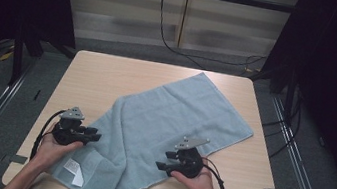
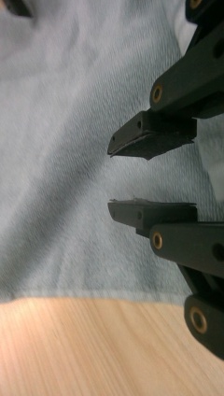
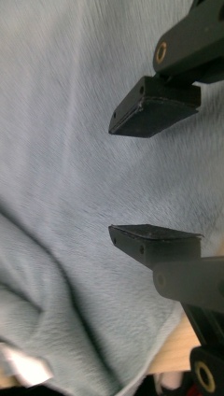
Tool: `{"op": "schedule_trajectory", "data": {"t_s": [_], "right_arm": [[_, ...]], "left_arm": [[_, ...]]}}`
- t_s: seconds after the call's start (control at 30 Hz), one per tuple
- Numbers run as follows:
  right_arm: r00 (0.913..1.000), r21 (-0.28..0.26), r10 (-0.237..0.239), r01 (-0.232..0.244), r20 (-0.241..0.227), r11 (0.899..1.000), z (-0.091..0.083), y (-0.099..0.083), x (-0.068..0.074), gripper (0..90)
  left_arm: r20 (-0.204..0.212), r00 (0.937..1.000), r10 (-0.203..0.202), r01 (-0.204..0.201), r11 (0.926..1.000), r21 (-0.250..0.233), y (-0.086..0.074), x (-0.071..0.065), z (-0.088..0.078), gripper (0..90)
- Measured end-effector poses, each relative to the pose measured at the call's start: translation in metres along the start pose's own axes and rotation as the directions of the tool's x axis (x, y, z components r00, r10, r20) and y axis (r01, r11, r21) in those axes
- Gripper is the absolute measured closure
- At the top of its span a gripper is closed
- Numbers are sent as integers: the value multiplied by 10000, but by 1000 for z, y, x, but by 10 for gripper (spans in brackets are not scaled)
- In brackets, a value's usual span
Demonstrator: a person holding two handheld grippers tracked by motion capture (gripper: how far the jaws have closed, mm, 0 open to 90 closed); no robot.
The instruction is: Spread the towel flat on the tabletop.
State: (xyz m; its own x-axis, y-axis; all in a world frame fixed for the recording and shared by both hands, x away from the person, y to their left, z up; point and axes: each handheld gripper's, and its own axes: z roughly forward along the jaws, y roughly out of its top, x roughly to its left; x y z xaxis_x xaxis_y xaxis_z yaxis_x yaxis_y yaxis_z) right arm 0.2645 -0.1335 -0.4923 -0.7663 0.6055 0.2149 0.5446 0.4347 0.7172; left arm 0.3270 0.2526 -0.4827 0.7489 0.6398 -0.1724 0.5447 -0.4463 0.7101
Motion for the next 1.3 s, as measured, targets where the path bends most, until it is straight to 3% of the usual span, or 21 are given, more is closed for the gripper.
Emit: {"op": "schedule_trajectory", "data": {"t_s": [0.07, 0.13, 0.23, 0.3, 0.37, 0.6, 0.67, 0.83, 0.9, 1.0, 1.1, 1.17, 1.27, 1.3], "right_arm": [[9998, 354, -108, 103, 140, 9993, 6, -4, 3, 418], [9999, 61, -37, 37, 95, 10000, 6, -8, 1, 430], [9997, 152, -156, 153, 181, 9998, 3, -10, -2, 474], [9985, 84, -174, 170, 528, 9998, -7, -16, -13, 495], [9965, -31, -23, 26, 831, 10000, -15, -22, -20, 494], [9858, -57, 420, -417, 1623, 9991, -36, -32, -47, 494], [9769, -159, 680, -662, 2026, 9977, -43, -35, -62, 494], [9518, -184, 1091, -1084, 2866, 9939, -49, -35, -78, 478], [9519, -311, 1228, -1188, 2808, 9924, -50, -35, -75, 425], [9727, -762, 1195, -1062, 1991, 9914, -55, -30, -50, 429], [9937, -751, 779, -718, 812, 9946, -56, -24, -15, 435], [9986, -513, 532, -527, 73, 9973, -50, -26, 6, 450], [9992, -4, 29, -30, -394, 10000, -40, -36, 30, 496], [9992, -4, 29, -30, -394, 10000, -40, -36, 30, 496]], "left_arm": [[56, 9999, -98, 98, 10000, 21, -2, 2, 2, 646], [51, 9998, -192, 191, 9997, 117, -4, 5, 4, 645], [223, 9993, -290, 285, 9994, 215, -7, 6, 8, 644], [524, 9981, -318, 316, 9995, 64, -10, 6, 13, 633], [550, 9981, -271, 268, 9996, 64, -10, 3, 14, 633], [1190, 9929, 10, -43, 9996, 274, -13, -18, 15, 631], [1460, 9891, 204, -265, 9988, 404, -15, -34, 15, 631], [1897, 9806, 497, -613, 9966, 556, -23, -61, 12, 616], [1856, 9808, 598, -713, 9959, 557, -24, -68, 10, 608], [1968, 9781, 675, -774, 9961, 428, -21, -70, 10, 608], [1712, 9822, 775, -812, 9966, 149, -11, -64, 15, 614], [1422, 9859, 877, -910, 9957, 163, -6, -58, 21, 632], [1157, 9885, 975, -1037, 9934, 487, -6, -51, 27, 721], [1157, 9885, 975, -1037, 9934, 487, -6, -51, 27, 739]]}}
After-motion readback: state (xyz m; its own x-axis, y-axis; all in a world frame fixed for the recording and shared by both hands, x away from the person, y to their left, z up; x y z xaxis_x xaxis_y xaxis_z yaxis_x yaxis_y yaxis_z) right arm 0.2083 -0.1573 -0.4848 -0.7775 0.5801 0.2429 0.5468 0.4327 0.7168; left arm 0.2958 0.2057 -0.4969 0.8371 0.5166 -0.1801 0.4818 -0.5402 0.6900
